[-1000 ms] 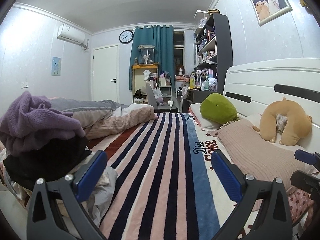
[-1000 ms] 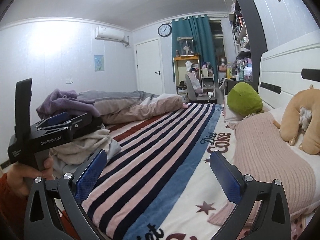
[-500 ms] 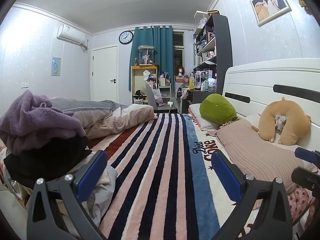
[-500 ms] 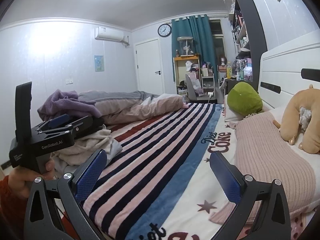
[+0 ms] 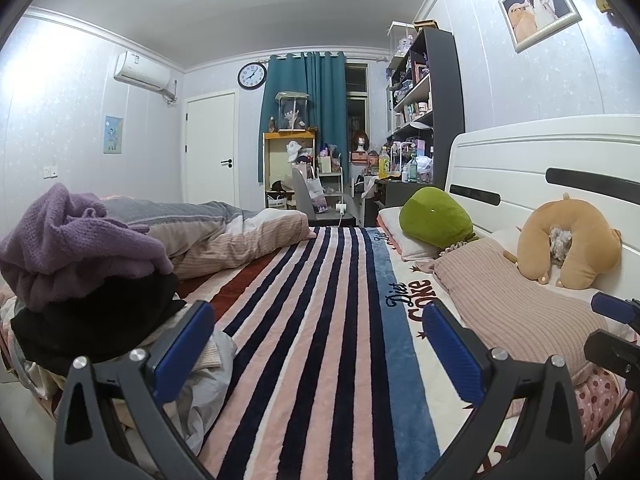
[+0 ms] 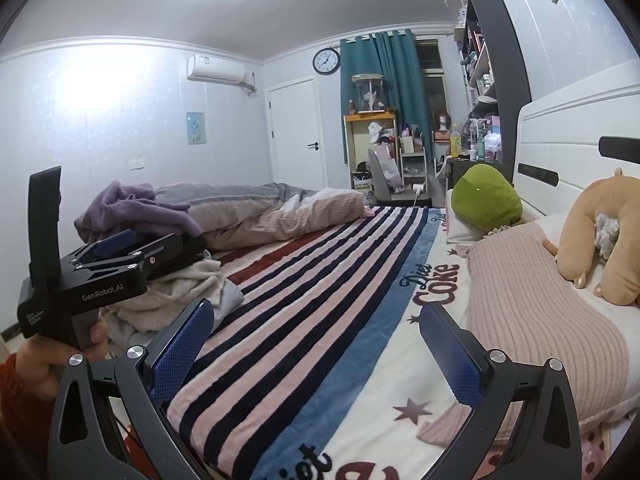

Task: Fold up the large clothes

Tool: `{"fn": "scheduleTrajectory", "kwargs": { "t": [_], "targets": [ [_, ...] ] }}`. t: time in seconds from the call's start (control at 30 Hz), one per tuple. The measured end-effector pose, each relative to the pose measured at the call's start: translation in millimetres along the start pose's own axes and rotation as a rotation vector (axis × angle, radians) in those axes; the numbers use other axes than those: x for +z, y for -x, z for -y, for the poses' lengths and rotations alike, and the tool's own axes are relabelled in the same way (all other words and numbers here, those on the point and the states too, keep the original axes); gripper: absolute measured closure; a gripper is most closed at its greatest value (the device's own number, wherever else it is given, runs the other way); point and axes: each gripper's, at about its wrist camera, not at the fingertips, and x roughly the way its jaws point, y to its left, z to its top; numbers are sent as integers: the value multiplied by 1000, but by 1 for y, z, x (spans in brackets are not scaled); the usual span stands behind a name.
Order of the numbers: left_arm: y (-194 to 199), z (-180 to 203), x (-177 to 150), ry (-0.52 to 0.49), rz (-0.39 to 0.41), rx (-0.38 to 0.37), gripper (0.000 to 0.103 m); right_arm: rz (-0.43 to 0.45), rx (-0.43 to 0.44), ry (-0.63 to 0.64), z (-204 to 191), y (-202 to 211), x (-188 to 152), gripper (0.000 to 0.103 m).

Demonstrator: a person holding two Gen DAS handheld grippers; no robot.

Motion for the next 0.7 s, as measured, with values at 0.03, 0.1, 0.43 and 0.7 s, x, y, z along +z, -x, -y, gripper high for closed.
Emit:
{"fn": "scheduleTrajectory", "kwargs": {
  "t": [0.03, 0.1, 0.43, 0.7],
  "targets": [
    [0, 0, 0, 1, 0, -1, 1, 1, 0, -1, 0, 1, 0, 0],
    [0, 0, 0, 1, -2, -5, 1, -1, 2, 1, 1, 0, 0, 0],
    [6, 0, 0, 2, -3, -16, 1, 10, -12, -7, 2, 8, 1, 0],
    [6, 0, 0, 1, -5, -15, 1, 13, -16, -11, 4, 10, 2, 0]
  ]
}}
